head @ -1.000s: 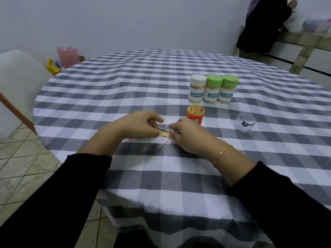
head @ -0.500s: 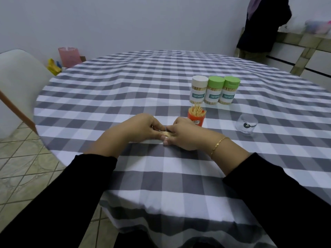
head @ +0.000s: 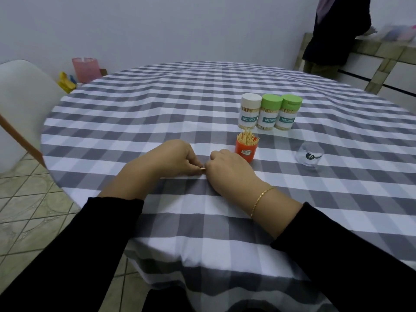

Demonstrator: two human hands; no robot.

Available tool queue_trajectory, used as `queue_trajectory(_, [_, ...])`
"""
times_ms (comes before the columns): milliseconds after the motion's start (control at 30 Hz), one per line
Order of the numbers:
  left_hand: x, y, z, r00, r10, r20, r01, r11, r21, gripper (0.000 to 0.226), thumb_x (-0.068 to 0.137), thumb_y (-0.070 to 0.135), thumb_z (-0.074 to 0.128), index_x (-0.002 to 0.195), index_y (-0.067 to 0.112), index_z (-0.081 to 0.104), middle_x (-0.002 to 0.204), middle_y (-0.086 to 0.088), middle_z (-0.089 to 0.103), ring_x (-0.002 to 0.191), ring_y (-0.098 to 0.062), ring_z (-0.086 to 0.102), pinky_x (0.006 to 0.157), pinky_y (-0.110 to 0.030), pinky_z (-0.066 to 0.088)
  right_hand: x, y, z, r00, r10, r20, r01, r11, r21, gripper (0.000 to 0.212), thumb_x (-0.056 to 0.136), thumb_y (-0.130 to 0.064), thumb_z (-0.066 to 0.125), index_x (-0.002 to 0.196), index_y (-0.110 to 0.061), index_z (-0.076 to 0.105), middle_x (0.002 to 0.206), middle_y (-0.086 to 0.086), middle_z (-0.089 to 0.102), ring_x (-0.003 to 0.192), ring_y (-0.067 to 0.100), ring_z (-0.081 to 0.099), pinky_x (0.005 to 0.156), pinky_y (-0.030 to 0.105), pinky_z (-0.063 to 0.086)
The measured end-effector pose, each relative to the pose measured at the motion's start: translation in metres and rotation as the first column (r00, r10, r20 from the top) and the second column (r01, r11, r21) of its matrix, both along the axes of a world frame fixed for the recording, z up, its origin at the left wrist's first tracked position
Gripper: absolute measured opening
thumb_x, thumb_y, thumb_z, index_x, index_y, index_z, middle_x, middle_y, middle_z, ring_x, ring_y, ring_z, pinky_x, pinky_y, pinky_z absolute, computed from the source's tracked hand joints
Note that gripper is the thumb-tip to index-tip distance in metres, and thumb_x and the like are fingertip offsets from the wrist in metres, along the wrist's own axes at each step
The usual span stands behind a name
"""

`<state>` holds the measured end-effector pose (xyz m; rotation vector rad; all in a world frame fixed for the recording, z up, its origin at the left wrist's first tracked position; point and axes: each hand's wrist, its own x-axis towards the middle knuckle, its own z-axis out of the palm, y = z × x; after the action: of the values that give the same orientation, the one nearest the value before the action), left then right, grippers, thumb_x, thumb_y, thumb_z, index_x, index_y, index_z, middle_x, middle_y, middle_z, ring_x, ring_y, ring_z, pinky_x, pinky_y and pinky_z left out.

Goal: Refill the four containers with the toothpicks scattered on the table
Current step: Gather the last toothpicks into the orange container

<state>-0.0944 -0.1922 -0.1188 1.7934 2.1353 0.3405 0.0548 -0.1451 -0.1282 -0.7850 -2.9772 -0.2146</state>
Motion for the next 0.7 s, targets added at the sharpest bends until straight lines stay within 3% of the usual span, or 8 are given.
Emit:
queue_trajectory(267, [0.009, 0.007, 0.000, 0.997, -0.006, -0.076, 0.007, 1.000, 0.002, 0.012, 0.087, 0.033, 0.068, 0.076, 0.028, 0.070, 0.090, 0.000, 0.069, 0.082, -0.017, 0.062, 0.076, -0.033, 0.053, 0.006, -0.003, -0.004, 0.991, -0.093, -0.091, 0.085, 0.993, -0.086, 0.029, 0.098, -0.015, 0.043, 0.123, -0.010, 0.057, 0.114, 0.009, 0.051, 0.106, 0.023, 0.046, 0.080, 0.029, 0.042])
queue_trajectory(433, [0.006, 0.000, -0.003, 0.991, 0.013, 0.135, -0.027, 0.995, 0.101, 0.014, 0.083, 0.035, 0.073, 0.069, 0.033, 0.070, 0.086, 0.004, 0.071, 0.080, -0.014, 0.063, 0.073, -0.029, 0.052, 0.013, -0.004, -0.006, 0.985, -0.075, -0.155, 0.072, 0.997, -0.029, 0.025, 0.099, -0.017, 0.041, 0.118, -0.010, 0.056, 0.111, 0.009, 0.056, 0.100, 0.021, 0.050, 0.083, 0.030, 0.045])
queue_trajectory(500, [0.005, -0.001, -0.002, 0.968, 0.030, 0.249, -0.066, 0.988, 0.137, 0.008, 0.079, 0.040, 0.075, 0.076, 0.033, 0.074, 0.084, 0.009, 0.070, 0.077, -0.006, 0.062, 0.066, -0.021, 0.046, 0.015, -0.001, -0.005, 0.977, -0.125, -0.175, 0.116, 0.991, -0.063, 0.024, 0.098, -0.018, 0.046, 0.118, -0.012, 0.056, 0.107, 0.007, 0.059, 0.091, 0.019, 0.051, 0.080, 0.029, 0.045])
queue_trajectory(600, [0.005, 0.004, 0.004, 0.935, 0.060, 0.350, -0.127, 0.977, 0.172, 0.018, 0.077, 0.046, 0.074, 0.089, 0.033, 0.075, 0.073, 0.019, 0.065, 0.069, -0.002, 0.057, 0.059, -0.015, 0.040, 0.021, 0.007, 0.005, 0.933, -0.274, -0.233, 0.231, 0.953, -0.197, 0.019, 0.098, -0.018, 0.048, 0.114, -0.014, 0.058, 0.094, 0.004, 0.059, 0.079, 0.017, 0.050, 0.070, 0.028, 0.045])
queue_trajectory(700, [0.010, 0.011, 0.011, 0.926, 0.071, 0.372, -0.143, 0.975, 0.168, 0.029, 0.079, 0.047, 0.072, 0.103, 0.031, 0.072, 0.087, 0.023, 0.062, 0.083, 0.001, 0.057, 0.066, -0.014, 0.041, 0.035, 0.015, 0.021, 0.852, -0.362, -0.379, 0.221, 0.904, -0.367, 0.019, 0.100, -0.020, 0.042, 0.104, -0.014, 0.060, 0.094, 0.005, 0.062, 0.085, 0.023, 0.055, 0.071, 0.033, 0.042])
